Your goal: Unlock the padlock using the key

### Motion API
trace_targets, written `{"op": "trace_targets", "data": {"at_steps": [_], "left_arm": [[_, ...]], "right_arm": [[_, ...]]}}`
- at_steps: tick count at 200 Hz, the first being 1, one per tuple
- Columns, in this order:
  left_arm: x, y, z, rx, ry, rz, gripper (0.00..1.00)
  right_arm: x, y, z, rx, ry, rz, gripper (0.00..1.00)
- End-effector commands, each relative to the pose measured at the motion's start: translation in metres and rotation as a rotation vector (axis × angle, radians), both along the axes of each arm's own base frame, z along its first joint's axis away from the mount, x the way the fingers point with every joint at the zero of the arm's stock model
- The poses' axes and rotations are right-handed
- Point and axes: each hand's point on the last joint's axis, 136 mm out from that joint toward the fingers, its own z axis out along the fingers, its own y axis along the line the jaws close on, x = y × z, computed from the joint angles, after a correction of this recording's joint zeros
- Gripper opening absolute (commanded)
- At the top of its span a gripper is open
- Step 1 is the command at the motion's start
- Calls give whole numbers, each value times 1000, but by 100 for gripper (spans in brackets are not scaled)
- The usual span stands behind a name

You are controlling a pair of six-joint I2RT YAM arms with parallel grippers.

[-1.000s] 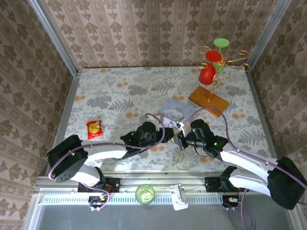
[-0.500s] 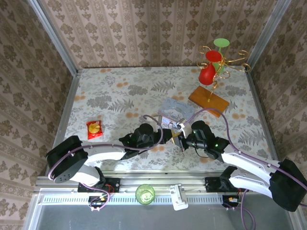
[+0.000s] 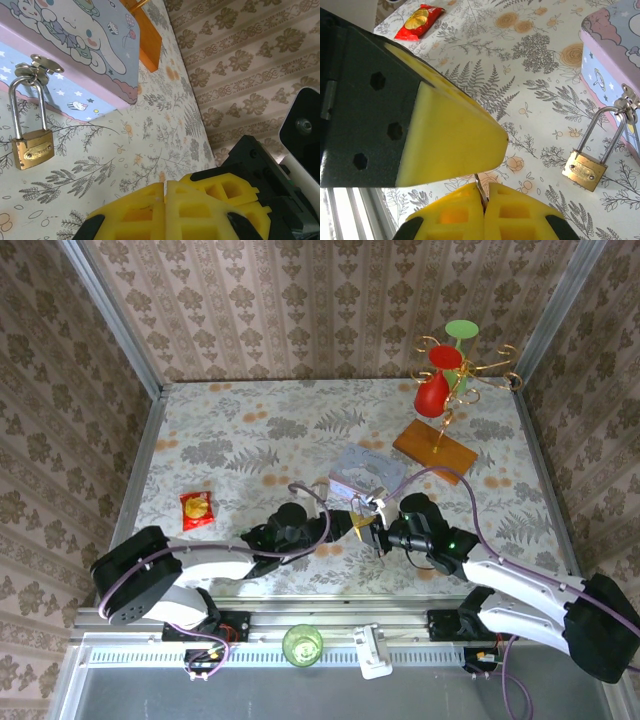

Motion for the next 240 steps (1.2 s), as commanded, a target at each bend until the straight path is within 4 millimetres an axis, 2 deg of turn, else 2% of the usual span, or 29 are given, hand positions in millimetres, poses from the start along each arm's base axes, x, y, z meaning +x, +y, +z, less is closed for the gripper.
{"op": "trace_targets", "data": {"at_steps": [1,60,106,158,166,175,187,209,226,240], "left_arm": [[32,43,-47,108,70,224,0],[34,35,-45,-59,113,251,0],[37,52,-45,-109,105,326,0],[37,49,-41,-117,95,314,0],[37,48,-38,-118,82,304,11],[36,43,-31,-114,50,277,17],[35,40,-26,-87,20,253,21],[36,48,-11,-45,-35,262,25],[34,46,2,50,-94,218,42],[30,38,4,170,-113,152,59]], "right_arm": [[0,-8,1,25,-7,-40,1],[-2,-1,8,114,-14,-25,2],[-7,-5,11,152,-9,-25,3],[-11,-3,13,184,1,7,0],[-11,-3,11,171,6,14,0],[-11,-4,8,152,14,13,0],[-11,-5,7,146,18,12,0],[-6,-12,5,161,40,-30,0],[5,-21,-5,180,125,-94,0],[12,-29,-20,155,229,-157,0]]}}
